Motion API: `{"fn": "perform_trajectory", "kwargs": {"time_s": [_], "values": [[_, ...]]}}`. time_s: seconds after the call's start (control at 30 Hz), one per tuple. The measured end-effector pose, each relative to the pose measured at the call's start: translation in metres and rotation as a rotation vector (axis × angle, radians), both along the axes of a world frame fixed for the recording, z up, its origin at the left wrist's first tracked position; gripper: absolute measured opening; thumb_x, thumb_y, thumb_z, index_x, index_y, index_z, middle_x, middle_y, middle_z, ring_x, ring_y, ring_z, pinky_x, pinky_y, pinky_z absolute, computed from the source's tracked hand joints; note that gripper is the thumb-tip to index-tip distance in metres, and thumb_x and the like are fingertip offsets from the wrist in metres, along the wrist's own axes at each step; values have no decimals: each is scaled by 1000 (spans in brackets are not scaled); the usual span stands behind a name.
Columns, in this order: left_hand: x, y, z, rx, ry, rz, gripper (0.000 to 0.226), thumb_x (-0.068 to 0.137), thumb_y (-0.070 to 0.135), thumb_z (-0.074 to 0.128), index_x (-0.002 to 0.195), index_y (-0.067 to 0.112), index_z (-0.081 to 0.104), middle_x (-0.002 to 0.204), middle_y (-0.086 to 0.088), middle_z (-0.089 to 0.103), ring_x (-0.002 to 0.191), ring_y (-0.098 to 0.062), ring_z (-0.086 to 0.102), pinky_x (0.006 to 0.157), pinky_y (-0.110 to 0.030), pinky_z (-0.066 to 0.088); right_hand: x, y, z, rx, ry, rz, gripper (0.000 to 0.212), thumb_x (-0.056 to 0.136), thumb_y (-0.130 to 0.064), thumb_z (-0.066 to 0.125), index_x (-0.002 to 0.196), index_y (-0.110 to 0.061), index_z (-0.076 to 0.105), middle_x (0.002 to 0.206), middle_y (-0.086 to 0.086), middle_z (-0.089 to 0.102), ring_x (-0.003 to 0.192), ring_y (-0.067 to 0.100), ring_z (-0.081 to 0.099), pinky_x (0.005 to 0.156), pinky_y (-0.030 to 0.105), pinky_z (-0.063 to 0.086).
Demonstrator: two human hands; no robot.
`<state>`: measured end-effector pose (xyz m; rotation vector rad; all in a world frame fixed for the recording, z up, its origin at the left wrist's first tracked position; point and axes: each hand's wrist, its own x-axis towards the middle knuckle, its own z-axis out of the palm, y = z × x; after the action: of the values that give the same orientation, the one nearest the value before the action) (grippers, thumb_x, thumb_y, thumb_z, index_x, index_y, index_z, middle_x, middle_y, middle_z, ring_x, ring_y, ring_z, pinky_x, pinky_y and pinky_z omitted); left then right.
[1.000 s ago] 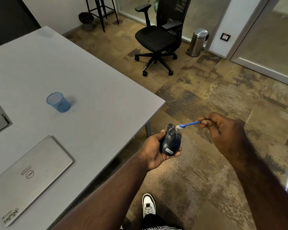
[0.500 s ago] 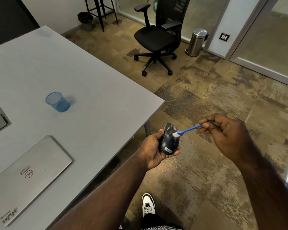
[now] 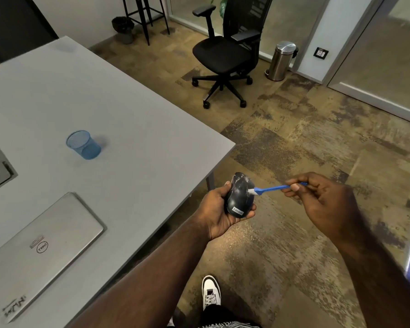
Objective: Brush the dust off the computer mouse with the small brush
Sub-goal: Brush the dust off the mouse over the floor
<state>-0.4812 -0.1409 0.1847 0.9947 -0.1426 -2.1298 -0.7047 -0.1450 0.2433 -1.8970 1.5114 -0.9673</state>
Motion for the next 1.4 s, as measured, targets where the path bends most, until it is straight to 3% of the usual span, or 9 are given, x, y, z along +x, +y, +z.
{"fn": "perform_trajectory", "kwargs": {"time_s": [0.2,0.33,0.5,0.6,0.73,0.83,1.0,1.2,1.4], "values": [[-2,0,2,-5,22,12,55,102,40,28,131,0,50,102,-25,66,83,-33,65,69,-39,60,4,4,4,-13,-46,14,22,92,1,63,100,-17,73,81,-9,76,80,0,74,74,20,60],[-1,-1,2,15,14,40,54,102,40,30,133,0,50,105,-22,67,81,-33,68,69,-41,60,6,8,3,3,-91,84,35,91,2,64,97,-32,69,85,-17,76,76,0,74,70,16,58],[-2,0,5,16,26,20,57,101,41,28,136,-1,46,103,-26,65,86,-34,65,69,-39,61,5,4,-8,-27,-37,-154,21,94,-14,61,106,-30,70,80,-21,74,78,-2,74,72,32,63],[-1,0,4,23,36,23,57,101,41,28,137,-1,45,107,-27,63,88,-35,64,71,-40,61,3,4,-7,-46,-84,-150,19,94,-22,60,104,-34,70,82,-22,75,77,-1,74,70,27,62],[-1,0,5,29,55,65,54,102,39,29,135,0,48,118,-25,61,90,-33,65,72,-42,60,6,12,-3,56,-132,57,35,92,-2,63,95,-36,71,82,-13,77,74,6,76,69,24,61],[-1,0,4,38,93,122,49,102,36,32,135,4,49,129,-19,59,97,-30,66,73,-47,59,3,12,-4,85,-103,49,38,92,2,63,92,-35,70,80,-13,77,71,6,76,68,28,62],[2,1,6,26,94,55,57,101,41,27,135,-1,46,103,-29,65,86,-36,66,73,-42,59,6,8,-6,-16,-49,-171,24,94,-11,61,97,-34,67,75,-18,73,74,-1,74,71,33,63],[1,3,4,28,148,85,55,101,40,30,136,0,45,116,-26,62,90,-37,66,72,-45,59,10,15,-2,48,-140,-6,34,93,-3,63,93,-37,69,82,-14,76,71,4,75,67,21,60],[3,3,4,34,128,54,59,101,42,29,137,-1,44,102,-29,65,86,-36,66,72,-42,61,8,9,-6,-1,-101,-191,25,96,-17,60,94,-41,66,86,-22,74,74,1,74,68,28,62]]}}
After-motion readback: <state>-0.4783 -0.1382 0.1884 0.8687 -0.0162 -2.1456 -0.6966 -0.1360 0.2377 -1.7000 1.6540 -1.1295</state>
